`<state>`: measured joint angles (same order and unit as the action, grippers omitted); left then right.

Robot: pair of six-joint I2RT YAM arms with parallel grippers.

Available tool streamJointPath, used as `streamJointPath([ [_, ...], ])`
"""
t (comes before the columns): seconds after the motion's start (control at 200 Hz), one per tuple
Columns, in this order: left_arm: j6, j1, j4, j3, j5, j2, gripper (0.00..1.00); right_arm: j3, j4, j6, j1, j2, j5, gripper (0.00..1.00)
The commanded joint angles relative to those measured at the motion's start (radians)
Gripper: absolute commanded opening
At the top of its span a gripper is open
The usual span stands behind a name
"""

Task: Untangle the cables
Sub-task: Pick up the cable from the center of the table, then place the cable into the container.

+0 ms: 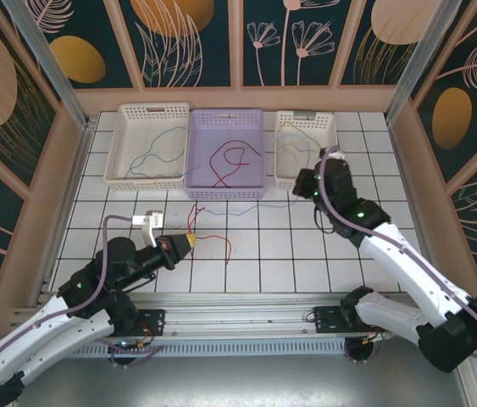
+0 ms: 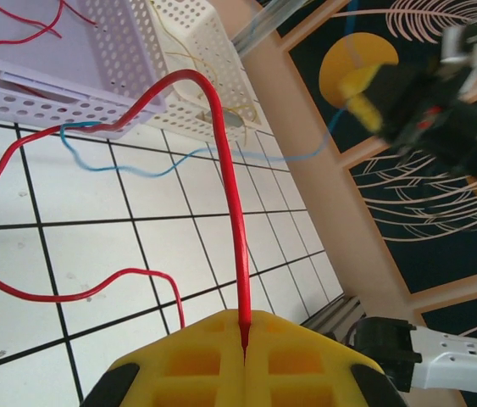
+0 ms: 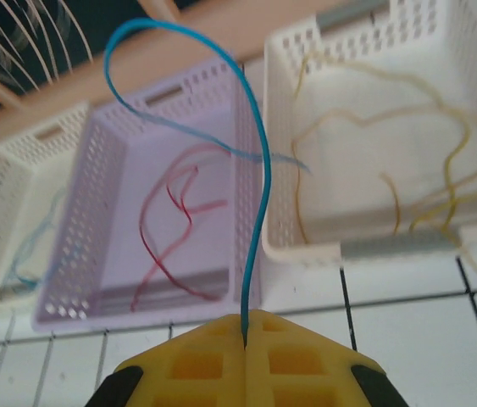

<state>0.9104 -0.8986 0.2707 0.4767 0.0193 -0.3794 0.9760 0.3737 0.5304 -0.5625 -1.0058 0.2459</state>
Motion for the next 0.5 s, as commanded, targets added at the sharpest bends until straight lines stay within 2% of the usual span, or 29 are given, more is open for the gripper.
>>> streamJointPath([
  [0.0,-0.009,0.002,0.022,-0.016,-0.019,0.004,0.0,0.124,0.14,-0.088,0.01,0.029,0.048,0.0],
  [0.195,-0.015,0.002,0.044,-0.029,-0.038,0.005,0.0,0.299,0.232,-0.155,0.009,0.049,0.106,0.0],
  [0.25,-0.017,0.003,0.054,-0.03,-0.048,0.004,0.0,0.34,0.259,-0.173,0.046,0.051,0.124,0.0],
  [0.495,-0.029,0.002,0.076,-0.038,-0.079,-0.004,0.0,0.462,0.325,-0.215,0.069,0.105,0.161,0.0],
])
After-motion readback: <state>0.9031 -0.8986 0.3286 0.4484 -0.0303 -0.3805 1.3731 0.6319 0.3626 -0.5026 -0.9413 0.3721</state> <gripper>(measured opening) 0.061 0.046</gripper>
